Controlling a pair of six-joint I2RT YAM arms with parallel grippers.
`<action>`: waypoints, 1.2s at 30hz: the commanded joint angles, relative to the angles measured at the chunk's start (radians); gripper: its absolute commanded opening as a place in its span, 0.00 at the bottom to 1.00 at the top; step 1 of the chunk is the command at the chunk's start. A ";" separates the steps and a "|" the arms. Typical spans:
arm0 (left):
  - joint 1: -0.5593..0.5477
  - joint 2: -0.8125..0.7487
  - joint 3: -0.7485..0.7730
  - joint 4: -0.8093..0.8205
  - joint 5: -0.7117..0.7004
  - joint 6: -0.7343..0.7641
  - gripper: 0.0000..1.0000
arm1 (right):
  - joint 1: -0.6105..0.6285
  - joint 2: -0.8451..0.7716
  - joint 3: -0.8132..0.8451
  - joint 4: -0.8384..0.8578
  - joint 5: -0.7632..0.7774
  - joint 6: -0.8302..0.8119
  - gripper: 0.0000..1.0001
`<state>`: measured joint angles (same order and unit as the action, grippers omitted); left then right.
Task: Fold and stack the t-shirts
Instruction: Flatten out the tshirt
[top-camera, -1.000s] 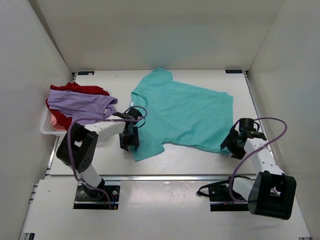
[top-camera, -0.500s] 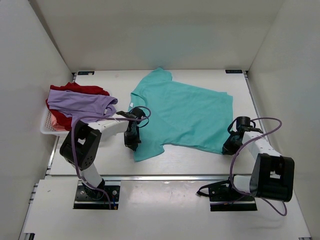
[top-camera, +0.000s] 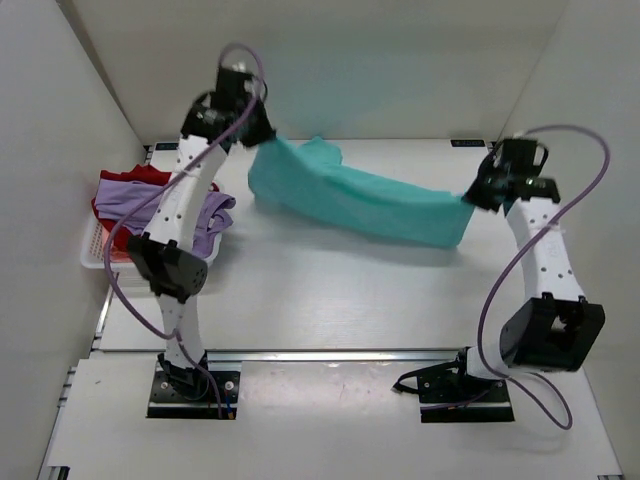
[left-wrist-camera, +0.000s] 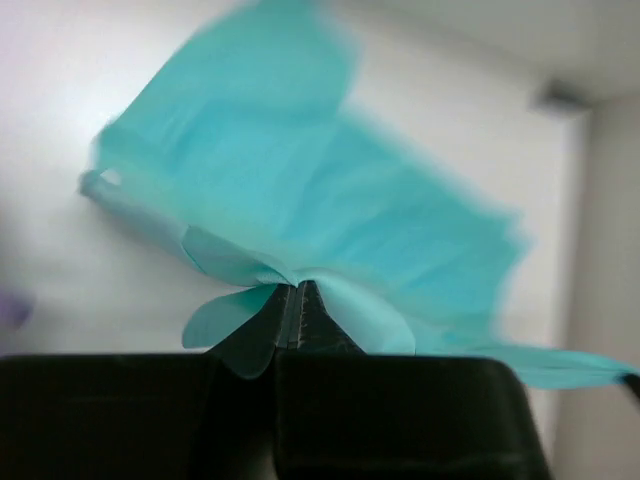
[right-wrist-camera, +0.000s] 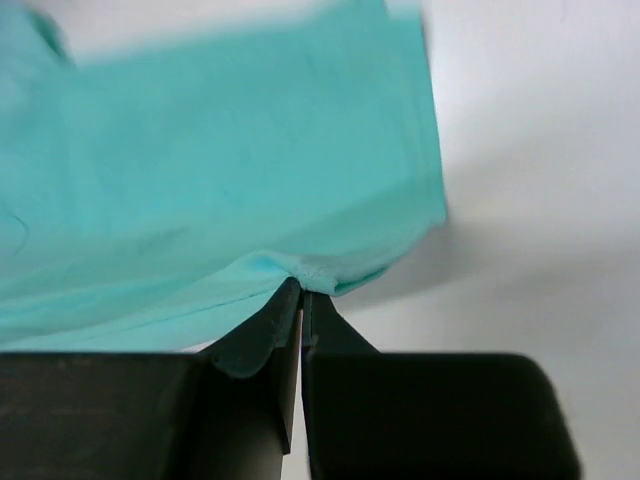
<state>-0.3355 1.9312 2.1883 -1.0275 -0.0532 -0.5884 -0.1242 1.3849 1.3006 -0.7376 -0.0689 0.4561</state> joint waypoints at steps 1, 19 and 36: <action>0.132 0.190 0.501 -0.134 0.172 -0.070 0.00 | -0.018 0.128 0.303 -0.009 0.001 -0.083 0.00; 0.159 -0.422 0.084 0.276 0.315 -0.088 0.00 | 0.018 -0.248 0.454 0.073 0.155 -0.237 0.01; 0.158 -0.227 0.119 0.311 0.332 -0.165 0.00 | -0.002 0.075 0.621 0.122 -0.026 -0.197 0.00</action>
<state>-0.1806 1.6413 2.2742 -0.7105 0.2882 -0.7540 -0.1192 1.3708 1.9125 -0.6510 -0.0406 0.2375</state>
